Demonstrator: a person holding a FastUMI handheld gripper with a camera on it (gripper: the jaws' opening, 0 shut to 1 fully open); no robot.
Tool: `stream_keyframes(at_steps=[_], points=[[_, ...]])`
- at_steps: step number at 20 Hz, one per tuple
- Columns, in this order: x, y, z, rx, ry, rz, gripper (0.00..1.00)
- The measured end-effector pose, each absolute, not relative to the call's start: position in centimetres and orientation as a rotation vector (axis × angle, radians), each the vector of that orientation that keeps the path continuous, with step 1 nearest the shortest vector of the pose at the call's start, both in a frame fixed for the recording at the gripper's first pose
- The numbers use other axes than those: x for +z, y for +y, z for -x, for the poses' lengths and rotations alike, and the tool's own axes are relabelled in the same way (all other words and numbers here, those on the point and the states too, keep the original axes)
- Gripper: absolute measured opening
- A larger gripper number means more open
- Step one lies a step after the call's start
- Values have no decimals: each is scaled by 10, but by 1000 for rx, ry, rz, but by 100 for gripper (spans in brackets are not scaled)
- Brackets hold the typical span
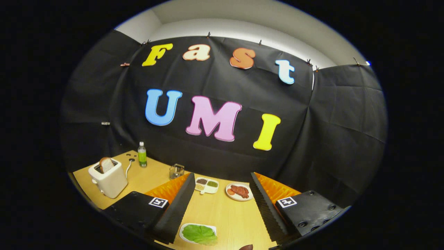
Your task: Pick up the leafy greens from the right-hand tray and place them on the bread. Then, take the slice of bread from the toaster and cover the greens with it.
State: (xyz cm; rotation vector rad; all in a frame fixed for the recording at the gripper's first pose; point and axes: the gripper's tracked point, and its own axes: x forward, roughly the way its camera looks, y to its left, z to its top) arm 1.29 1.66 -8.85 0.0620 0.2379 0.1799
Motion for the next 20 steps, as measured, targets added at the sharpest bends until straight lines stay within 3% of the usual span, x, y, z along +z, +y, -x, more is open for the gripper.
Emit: stream_keyframes(at_steps=[11, 20], points=[[-331, 74, 39, 468, 736, 9, 97], [-414, 109, 35, 626, 917, 34, 97]])
